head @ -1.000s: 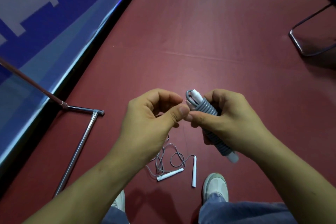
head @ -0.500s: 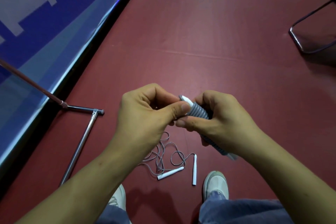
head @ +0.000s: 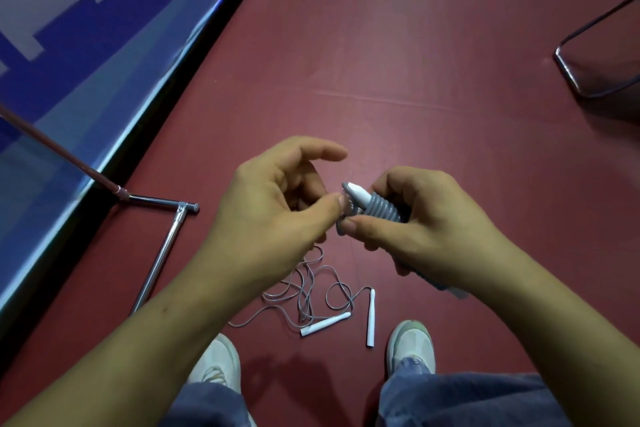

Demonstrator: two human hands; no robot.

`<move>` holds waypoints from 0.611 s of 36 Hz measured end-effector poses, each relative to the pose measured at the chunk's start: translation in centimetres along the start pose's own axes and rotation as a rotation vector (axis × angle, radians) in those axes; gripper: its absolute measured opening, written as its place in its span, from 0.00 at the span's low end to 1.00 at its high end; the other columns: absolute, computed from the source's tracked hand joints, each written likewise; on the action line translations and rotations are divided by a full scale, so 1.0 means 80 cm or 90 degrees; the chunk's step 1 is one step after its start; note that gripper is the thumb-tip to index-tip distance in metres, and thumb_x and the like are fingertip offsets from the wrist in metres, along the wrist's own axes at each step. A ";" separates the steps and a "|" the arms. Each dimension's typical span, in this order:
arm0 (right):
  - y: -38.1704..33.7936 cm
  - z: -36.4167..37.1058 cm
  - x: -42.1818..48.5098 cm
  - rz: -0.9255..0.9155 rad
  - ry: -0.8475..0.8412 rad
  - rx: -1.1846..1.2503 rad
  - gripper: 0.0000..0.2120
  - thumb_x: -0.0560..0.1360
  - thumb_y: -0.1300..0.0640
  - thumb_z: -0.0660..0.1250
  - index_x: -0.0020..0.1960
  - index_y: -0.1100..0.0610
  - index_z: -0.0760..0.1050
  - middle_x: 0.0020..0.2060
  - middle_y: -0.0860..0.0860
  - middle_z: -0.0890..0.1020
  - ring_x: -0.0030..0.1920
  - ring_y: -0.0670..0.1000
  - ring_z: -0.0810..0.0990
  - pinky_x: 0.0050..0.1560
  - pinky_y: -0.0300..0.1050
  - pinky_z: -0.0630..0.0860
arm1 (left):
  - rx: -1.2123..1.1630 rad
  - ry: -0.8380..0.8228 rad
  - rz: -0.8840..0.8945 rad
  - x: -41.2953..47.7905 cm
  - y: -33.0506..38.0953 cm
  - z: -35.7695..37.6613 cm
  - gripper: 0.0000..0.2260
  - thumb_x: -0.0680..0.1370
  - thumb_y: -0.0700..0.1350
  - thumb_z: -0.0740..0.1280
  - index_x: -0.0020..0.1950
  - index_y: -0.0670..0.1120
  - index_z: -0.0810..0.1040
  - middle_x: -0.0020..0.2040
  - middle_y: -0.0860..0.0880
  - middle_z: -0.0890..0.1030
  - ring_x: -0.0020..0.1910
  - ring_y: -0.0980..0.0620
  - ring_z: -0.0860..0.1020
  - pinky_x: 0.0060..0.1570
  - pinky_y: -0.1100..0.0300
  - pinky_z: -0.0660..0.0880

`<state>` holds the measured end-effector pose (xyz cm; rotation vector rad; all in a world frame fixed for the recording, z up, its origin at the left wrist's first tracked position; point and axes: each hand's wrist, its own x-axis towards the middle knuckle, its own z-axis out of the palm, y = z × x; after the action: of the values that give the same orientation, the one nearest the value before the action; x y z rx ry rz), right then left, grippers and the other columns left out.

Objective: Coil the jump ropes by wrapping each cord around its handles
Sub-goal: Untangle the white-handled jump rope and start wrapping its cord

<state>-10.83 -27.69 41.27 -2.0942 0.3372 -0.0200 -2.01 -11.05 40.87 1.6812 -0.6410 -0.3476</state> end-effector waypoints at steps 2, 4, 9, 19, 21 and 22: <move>0.001 0.000 0.001 0.016 -0.013 -0.002 0.20 0.69 0.46 0.79 0.45 0.60 0.76 0.32 0.58 0.83 0.24 0.58 0.81 0.24 0.62 0.77 | 0.026 -0.016 0.001 0.001 -0.001 -0.002 0.15 0.74 0.32 0.73 0.54 0.50 0.83 0.32 0.45 0.79 0.26 0.51 0.76 0.29 0.60 0.73; -0.001 -0.002 0.001 0.027 -0.032 -0.011 0.19 0.68 0.46 0.80 0.45 0.58 0.76 0.32 0.57 0.84 0.24 0.58 0.81 0.25 0.62 0.77 | 0.079 -0.023 0.017 0.000 -0.003 -0.001 0.12 0.74 0.33 0.73 0.50 0.51 0.85 0.32 0.46 0.80 0.26 0.50 0.75 0.28 0.60 0.73; -0.004 -0.007 0.001 0.037 -0.066 0.000 0.18 0.69 0.49 0.80 0.45 0.60 0.77 0.32 0.54 0.84 0.25 0.60 0.81 0.26 0.60 0.78 | 0.086 -0.036 0.047 -0.002 -0.003 -0.001 0.07 0.74 0.35 0.75 0.46 0.47 0.86 0.30 0.47 0.81 0.25 0.55 0.77 0.28 0.63 0.73; -0.004 -0.009 -0.001 0.059 -0.079 0.030 0.18 0.69 0.50 0.80 0.45 0.62 0.76 0.32 0.57 0.84 0.26 0.62 0.80 0.25 0.60 0.78 | 0.303 -0.014 0.265 0.003 -0.007 0.000 0.00 0.76 0.40 0.74 0.46 0.44 0.85 0.38 0.53 0.82 0.37 0.57 0.79 0.38 0.64 0.73; -0.005 -0.012 -0.002 0.062 -0.084 0.036 0.19 0.69 0.50 0.79 0.46 0.63 0.77 0.33 0.58 0.84 0.28 0.66 0.81 0.25 0.61 0.78 | 0.329 -0.047 0.293 0.005 -0.007 -0.003 0.01 0.76 0.40 0.74 0.46 0.44 0.84 0.38 0.52 0.81 0.35 0.57 0.77 0.37 0.64 0.73; -0.005 -0.012 -0.002 0.063 -0.087 0.039 0.18 0.69 0.51 0.79 0.46 0.63 0.77 0.33 0.58 0.84 0.29 0.67 0.81 0.25 0.61 0.78 | 0.338 -0.057 0.300 0.006 -0.006 -0.005 0.02 0.75 0.40 0.74 0.46 0.43 0.84 0.36 0.52 0.81 0.34 0.56 0.77 0.36 0.65 0.73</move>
<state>-11.01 -28.30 42.13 -2.0042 0.3528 0.1688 -1.34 -10.96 40.55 1.9424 -1.2466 0.0994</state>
